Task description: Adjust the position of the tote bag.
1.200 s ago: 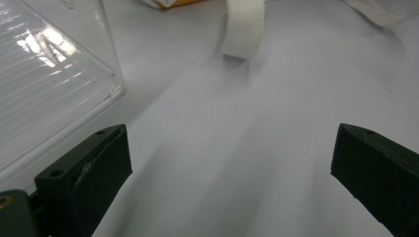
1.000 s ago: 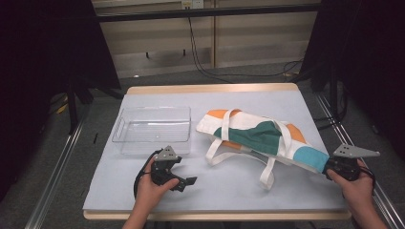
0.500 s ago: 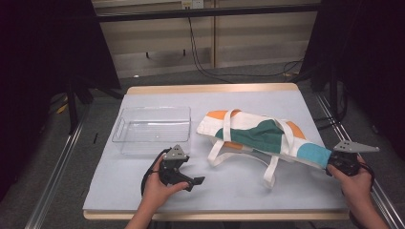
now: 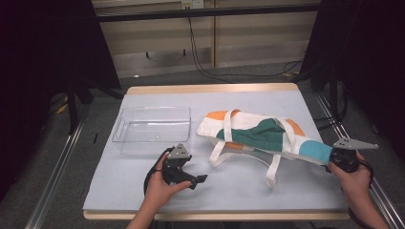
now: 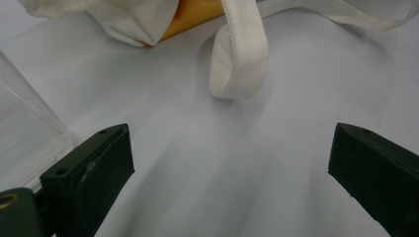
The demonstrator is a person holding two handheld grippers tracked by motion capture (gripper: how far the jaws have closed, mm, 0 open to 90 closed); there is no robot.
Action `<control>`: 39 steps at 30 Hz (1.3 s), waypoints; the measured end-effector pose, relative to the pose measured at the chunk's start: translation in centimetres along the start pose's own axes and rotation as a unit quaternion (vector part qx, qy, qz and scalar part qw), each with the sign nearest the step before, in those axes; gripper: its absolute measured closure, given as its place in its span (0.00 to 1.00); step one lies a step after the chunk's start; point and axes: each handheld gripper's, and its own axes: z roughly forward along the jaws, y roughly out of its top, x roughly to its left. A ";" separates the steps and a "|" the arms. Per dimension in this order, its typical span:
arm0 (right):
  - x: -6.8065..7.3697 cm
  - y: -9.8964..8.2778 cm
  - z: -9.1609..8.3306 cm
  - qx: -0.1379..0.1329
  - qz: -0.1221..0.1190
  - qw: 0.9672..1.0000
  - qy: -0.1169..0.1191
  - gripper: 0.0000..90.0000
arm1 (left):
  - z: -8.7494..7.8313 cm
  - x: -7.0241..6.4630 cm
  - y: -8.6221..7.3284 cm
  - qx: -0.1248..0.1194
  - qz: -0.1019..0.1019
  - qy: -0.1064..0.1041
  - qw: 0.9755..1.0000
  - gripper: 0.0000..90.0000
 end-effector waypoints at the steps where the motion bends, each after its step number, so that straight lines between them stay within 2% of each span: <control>1: 0.2 -0.1 -0.1 0.002 0.005 1.000 -0.006 0.80 | 0.0 0.0 0.0 -0.001 0.000 0.000 1.000 0.04; 4: 0.6 -0.4 -0.7 -0.003 0.004 1.000 -0.012 0.70 | 0.0 -0.1 0.0 -0.004 0.000 -0.002 1.000 0.04; 8: 1.3 -0.9 -1.7 0.002 0.001 1.000 -0.007 0.67 | 0.0 -0.2 0.1 -0.004 0.005 -0.001 1.000 0.04; 9: 1.6 -1.1 -2.2 0.003 -0.003 1.000 -0.003 0.63 | 0.0 -0.2 0.1 -0.002 0.007 -0.001 1.000 0.04; 15: 2.6 -1.4 -3.5 -0.011 -0.001 1.000 0.000 0.59 | 0.3 -0.1 0.1 -0.001 0.005 -0.002 1.000 0.04; 19: 2.4 -1.4 -3.1 -0.007 0.009 1.000 0.000 0.58 | 0.3 0.1 0.2 -0.001 0.005 -0.001 1.000 0.04; 21: 2.1 -1.4 -2.3 -0.002 0.014 1.000 0.000 0.60 | 0.2 0.1 0.1 -0.003 0.005 0.000 1.000 0.04; 24: 1.7 -1.2 -1.4 -0.009 0.018 1.000 -0.005 0.65 | 0.2 0.2 0.0 -0.002 0.000 0.001 1.000 0.04; 26: 1.5 -0.9 -1.1 -0.010 0.015 1.000 -0.013 0.75 | 0.2 0.4 0.0 0.000 0.001 0.000 1.000 0.05; 28: 1.1 -0.5 -0.8 -0.016 0.017 1.000 -0.010 0.89 | 0.2 0.5 -0.1 -0.003 -0.003 0.002 1.000 0.05; 31: 1.0 -0.2 -0.5 -0.017 0.018 1.000 -0.008 0.95 | 0.2 0.5 -0.1 -0.003 -0.003 -0.001 1.000 0.05; 35: 0.3 -0.1 0.0 -0.019 0.031 0.999 -0.004 0.96 | 0.2 0.4 0.0 0.001 -0.001 0.001 1.000 0.05; 39: -0.3 0.2 0.3 -0.021 0.023 0.999 -0.014 0.96 | 0.3 0.3 0.1 0.000 -0.002 0.001 1.000 0.05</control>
